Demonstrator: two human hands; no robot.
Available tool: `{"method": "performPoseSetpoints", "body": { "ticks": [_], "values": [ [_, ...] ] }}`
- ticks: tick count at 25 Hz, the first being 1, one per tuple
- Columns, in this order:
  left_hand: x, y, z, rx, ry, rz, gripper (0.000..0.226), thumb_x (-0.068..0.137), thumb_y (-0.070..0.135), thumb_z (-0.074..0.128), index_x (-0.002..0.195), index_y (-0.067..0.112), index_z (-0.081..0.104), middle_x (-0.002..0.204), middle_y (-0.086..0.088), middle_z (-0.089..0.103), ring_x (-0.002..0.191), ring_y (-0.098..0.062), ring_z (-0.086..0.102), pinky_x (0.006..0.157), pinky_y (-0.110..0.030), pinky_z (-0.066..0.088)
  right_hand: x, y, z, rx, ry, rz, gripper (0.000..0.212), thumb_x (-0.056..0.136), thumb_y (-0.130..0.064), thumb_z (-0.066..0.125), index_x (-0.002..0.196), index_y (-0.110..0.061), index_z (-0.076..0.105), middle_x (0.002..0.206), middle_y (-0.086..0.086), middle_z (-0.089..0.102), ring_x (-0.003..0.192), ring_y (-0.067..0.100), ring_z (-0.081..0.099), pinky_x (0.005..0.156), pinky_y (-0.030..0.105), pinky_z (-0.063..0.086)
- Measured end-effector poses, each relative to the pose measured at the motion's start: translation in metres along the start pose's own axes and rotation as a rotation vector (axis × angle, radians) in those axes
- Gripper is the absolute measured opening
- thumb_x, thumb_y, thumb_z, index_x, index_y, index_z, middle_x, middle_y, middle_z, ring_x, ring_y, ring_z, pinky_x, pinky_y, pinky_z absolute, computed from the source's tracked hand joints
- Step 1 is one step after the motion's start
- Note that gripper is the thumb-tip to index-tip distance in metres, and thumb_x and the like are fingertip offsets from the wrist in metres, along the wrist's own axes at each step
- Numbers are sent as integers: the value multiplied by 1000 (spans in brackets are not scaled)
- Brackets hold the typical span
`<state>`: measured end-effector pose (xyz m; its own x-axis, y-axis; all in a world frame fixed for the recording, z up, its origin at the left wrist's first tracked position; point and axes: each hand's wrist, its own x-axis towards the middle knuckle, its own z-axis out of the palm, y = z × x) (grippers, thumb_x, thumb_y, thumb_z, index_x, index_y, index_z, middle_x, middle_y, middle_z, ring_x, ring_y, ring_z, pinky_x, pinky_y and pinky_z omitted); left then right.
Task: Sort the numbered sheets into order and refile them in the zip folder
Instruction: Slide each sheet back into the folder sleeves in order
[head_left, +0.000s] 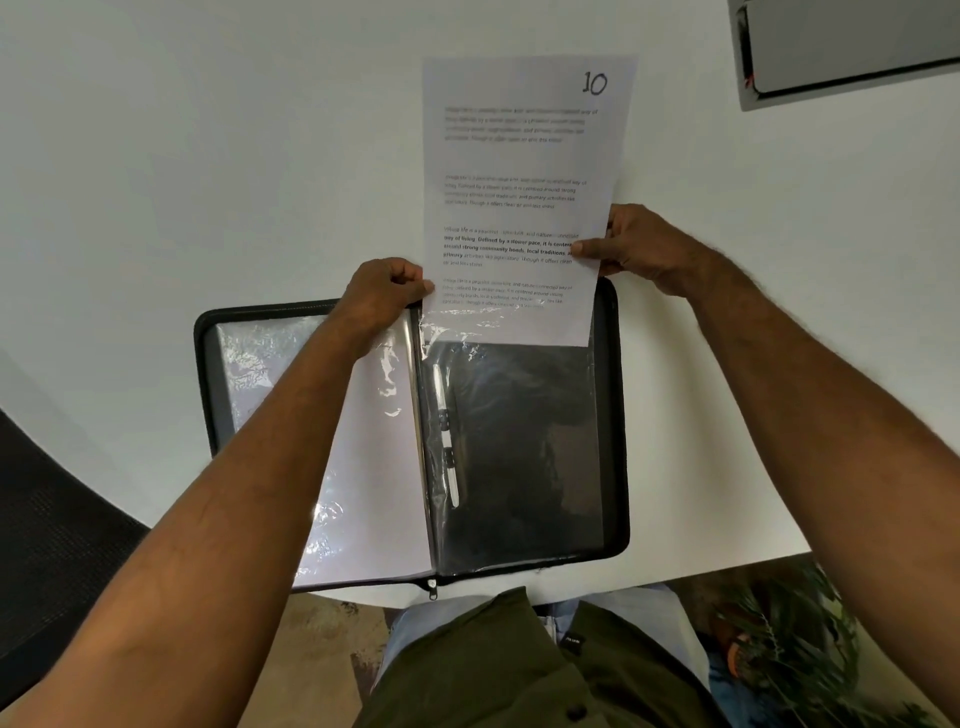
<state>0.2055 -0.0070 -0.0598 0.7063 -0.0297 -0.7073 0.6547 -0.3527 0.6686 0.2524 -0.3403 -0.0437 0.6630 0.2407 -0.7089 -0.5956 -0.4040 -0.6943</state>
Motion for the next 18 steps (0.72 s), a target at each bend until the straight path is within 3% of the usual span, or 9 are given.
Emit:
{"method": "performPoseSetpoints", "body": {
  "ticks": [4,9,14,18],
  "values": [
    [-3,2,3,-144,1,-28,23,98,9,66,112,-10,66,110,-10,76,100,-19,75,81,-21,60,-1,2,6,-64,-118,21,41,95,-8,69,135,-11,60,115,-7,71,99,6,73,75,18,58],
    [0,1,3,-162,41,-18,18,100,14,65,99,-4,64,111,-16,75,86,-10,75,72,-16,57,-3,-6,13,-447,-231,61,44,95,-17,73,136,-10,62,129,4,68,105,19,65,76,20,50],
    [2,-4,2,-34,33,-22,35,97,14,70,103,-19,61,109,-20,75,99,-23,74,81,-23,61,0,-11,20,-96,-29,-66,42,96,-28,72,136,-16,64,127,-2,71,109,13,71,97,32,57],
    [2,-2,0,-14,5,-13,33,96,13,70,103,-18,62,111,-23,73,91,-19,72,77,-18,59,3,-7,18,-225,-27,-55,44,95,-29,73,136,-16,64,128,2,70,112,19,69,103,40,54]
  ]
}}
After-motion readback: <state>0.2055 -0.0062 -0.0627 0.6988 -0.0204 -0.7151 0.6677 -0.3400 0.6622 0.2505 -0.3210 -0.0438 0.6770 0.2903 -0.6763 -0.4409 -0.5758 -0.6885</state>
